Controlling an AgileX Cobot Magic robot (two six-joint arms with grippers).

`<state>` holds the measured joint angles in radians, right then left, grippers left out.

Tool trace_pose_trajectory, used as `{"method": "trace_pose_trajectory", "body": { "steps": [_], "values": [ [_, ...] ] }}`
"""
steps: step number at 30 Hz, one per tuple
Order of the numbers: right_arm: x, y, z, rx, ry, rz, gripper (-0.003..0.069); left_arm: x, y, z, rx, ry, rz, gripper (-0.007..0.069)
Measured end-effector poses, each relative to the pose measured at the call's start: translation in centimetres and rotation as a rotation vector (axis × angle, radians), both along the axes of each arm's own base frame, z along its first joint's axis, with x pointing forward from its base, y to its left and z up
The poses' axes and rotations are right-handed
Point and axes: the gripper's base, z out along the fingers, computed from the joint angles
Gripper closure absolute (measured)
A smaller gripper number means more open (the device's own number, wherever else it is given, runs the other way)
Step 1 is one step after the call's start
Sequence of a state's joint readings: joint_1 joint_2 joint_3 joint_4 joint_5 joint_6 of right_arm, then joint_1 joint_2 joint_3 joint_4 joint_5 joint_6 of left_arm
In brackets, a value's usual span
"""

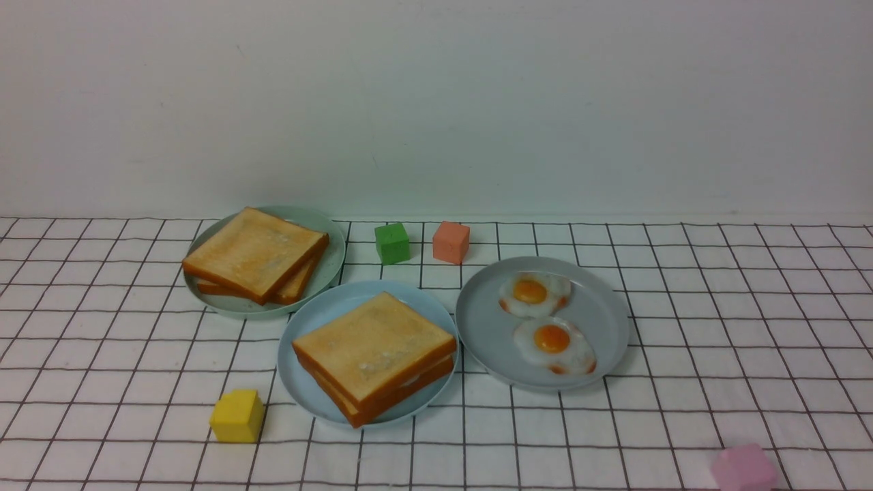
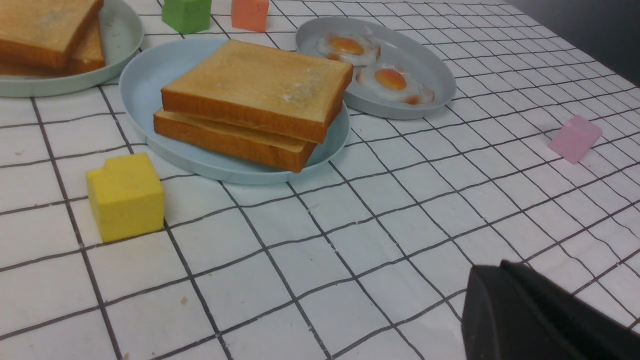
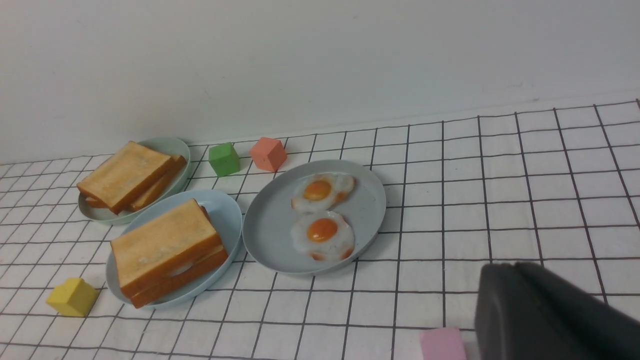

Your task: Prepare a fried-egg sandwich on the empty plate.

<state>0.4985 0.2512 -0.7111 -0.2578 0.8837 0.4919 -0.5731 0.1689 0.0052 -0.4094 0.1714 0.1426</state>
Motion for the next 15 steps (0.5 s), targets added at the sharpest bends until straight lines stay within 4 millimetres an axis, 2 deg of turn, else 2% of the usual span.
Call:
{"method": "trace_pose_trajectory", "body": {
  "steps": [8,15],
  "values": [
    [0.00,-0.02,0.00,0.000,0.000,-0.008,0.0611,0.00,0.00,-0.01,0.000,0.001,0.000,0.0638],
    [-0.09,-0.39,0.00,0.000,0.000,-0.135,0.0607,0.00,0.00,-0.01,0.000,0.001,0.000,0.0638]
  ]
}}
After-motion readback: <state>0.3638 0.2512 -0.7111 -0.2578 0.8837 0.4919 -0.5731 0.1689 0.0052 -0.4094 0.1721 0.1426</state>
